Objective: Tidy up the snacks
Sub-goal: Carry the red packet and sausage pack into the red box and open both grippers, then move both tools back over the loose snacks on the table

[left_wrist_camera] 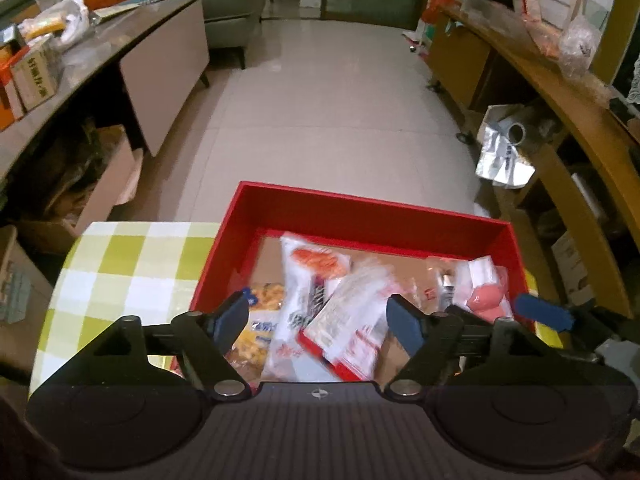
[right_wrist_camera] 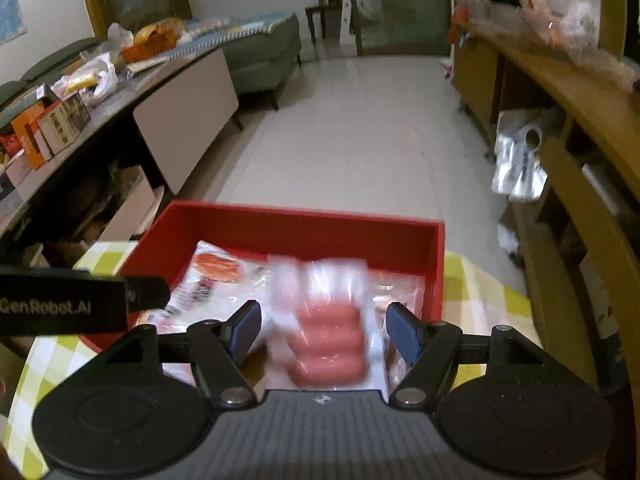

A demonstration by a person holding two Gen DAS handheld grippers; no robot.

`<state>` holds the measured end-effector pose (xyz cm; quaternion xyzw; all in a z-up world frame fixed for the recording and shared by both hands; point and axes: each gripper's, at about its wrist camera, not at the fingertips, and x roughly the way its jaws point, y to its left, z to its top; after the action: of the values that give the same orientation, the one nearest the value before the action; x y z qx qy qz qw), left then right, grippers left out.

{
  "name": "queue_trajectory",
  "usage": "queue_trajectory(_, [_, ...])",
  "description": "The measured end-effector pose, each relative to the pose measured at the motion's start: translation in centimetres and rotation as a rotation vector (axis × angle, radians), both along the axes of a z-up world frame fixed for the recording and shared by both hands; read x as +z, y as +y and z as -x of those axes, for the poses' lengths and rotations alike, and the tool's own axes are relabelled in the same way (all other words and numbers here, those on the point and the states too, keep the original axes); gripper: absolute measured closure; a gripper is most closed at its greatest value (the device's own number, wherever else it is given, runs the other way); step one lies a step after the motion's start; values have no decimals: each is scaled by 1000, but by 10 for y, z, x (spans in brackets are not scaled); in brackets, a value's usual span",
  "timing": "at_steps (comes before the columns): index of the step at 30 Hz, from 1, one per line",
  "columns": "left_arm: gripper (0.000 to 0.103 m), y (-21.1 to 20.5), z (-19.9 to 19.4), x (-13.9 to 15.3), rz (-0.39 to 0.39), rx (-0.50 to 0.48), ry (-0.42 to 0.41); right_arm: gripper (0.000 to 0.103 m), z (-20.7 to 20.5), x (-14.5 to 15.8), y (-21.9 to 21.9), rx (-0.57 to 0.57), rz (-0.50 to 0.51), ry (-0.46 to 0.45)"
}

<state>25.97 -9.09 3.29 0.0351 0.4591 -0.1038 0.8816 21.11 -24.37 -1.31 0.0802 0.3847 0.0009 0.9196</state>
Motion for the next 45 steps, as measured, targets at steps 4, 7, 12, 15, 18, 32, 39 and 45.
queue_trajectory(4, [19,10,6,6,25,22,11,21,5,8,2,-13,18,-13])
queue_trajectory(7, [18,13,15,9,-1,18,7,21,11,16,4,-15,42,-18])
queue_trajectory(12, [18,15,34,8,-35,5,9,21,29,29,10,-4,67,-15])
queue_trajectory(15, [17,16,47,9,-31,-8,14,21,41,34,15,1,81,-7])
queue_trajectory(18, [17,17,60,11,-45,-15,6,21,53,34,18,13,84,7])
queue_trajectory(32, [17,23,99,10,-66,-50,8,21,92,29,24,27,105,50])
queue_trajectory(39, [17,27,115,-2,-103,-70,36,21,107,20,20,31,106,97])
queue_trajectory(45, [17,41,128,-21,-132,-71,99,21,117,10,16,45,101,147])
